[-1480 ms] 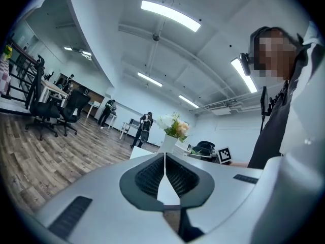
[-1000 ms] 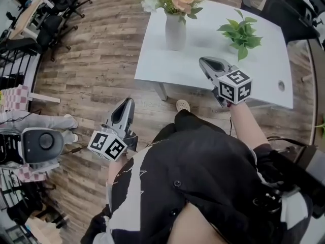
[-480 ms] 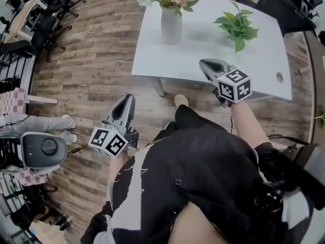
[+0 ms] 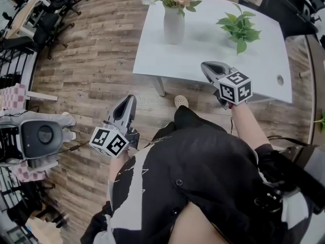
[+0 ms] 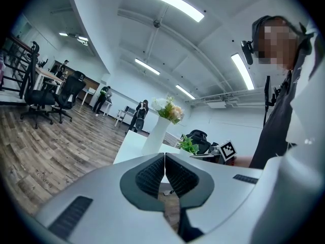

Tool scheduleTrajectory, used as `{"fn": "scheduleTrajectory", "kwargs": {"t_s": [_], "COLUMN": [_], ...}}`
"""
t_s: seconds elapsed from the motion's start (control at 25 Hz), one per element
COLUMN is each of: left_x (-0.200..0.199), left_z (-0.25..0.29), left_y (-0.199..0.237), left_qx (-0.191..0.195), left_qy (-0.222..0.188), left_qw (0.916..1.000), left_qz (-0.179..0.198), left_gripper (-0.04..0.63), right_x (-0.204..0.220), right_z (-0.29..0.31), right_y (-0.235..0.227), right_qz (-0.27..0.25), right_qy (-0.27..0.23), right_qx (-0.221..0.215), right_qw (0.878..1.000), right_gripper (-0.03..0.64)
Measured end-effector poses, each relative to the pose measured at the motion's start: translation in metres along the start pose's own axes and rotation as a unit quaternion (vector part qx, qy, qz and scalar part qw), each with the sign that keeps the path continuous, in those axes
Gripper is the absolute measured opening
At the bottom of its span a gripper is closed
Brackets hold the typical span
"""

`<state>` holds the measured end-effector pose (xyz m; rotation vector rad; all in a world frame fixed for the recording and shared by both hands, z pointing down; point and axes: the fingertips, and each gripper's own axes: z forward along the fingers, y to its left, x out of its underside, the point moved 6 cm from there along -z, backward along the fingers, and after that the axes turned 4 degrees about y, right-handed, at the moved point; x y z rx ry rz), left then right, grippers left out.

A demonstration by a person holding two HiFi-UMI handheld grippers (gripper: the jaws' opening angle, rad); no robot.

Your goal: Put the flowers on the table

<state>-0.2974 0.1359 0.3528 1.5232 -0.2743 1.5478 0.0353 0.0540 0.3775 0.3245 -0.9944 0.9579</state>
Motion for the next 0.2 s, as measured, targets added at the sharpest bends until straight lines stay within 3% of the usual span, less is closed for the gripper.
{"fn": "scheduleTrajectory", "kwargs": {"t_s": [0.2], "left_x": [0.0019], "left_z": [-0.0011], "left_y": [-0.0009], "left_qx": [-0.005], "left_qy": [-0.001], "left_qw": [1.0000], "left_qz": [-0.003], "left_gripper": [0.017], "right_x": [0.0029], "right_z": [-0.0011], "right_y": [-0.0005], "right_qz": [0.000], "right_qy": [0.004], "right_qx": [-0.002], "right_qw": [1.000], "right_gripper": [0.015]}}
